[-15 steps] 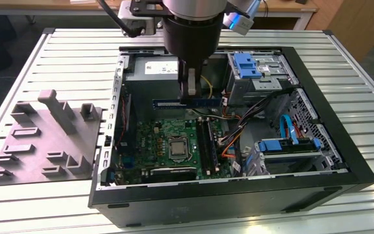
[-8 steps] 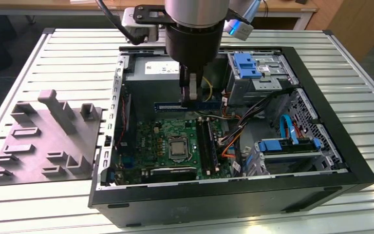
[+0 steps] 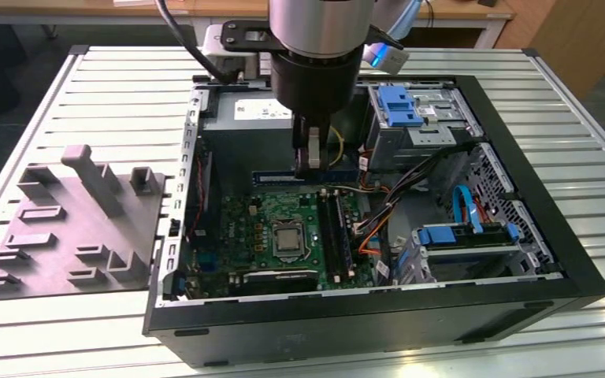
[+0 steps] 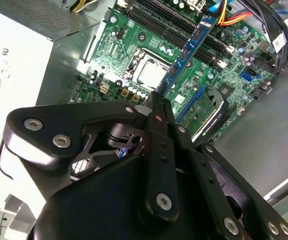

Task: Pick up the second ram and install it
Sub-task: 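Pick up the second ram and move it above second insertion slot, then insert the second ram into the second slot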

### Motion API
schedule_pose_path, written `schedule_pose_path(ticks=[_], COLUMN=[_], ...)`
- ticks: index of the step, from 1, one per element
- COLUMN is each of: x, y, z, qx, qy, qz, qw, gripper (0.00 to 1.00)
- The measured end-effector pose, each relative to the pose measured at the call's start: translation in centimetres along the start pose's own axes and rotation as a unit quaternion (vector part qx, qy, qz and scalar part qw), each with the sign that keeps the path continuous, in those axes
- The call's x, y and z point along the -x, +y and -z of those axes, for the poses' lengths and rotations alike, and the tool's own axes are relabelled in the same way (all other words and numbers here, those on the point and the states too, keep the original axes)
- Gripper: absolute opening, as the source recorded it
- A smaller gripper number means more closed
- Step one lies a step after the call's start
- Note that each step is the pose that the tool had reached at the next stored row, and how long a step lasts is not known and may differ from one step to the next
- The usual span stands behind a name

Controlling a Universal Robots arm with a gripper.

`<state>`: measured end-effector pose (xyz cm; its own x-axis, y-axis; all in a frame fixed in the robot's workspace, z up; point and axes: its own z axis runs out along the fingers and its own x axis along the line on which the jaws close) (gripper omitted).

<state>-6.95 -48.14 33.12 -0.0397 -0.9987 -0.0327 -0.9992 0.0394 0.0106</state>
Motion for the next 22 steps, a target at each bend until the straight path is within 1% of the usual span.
schedule_pose_path(ticks=[3, 18, 20, 22], x=[-0.01, -0.01, -0.01, -0.01], y=[-0.04, -0.04, -0.05, -0.05], z=[-0.29, -0.38, -0.39, -0.40], qx=[0.0000, 0.0000, -0.0003, -0.0008], qy=[0.0002, 0.0002, 0.0001, -0.0001], qz=[0.000, -0.001, -0.010, -0.025], qw=[1.0000, 1.0000, 1.0000, 0.9997], gripper=[0.12, 0.12, 0.12, 0.12])
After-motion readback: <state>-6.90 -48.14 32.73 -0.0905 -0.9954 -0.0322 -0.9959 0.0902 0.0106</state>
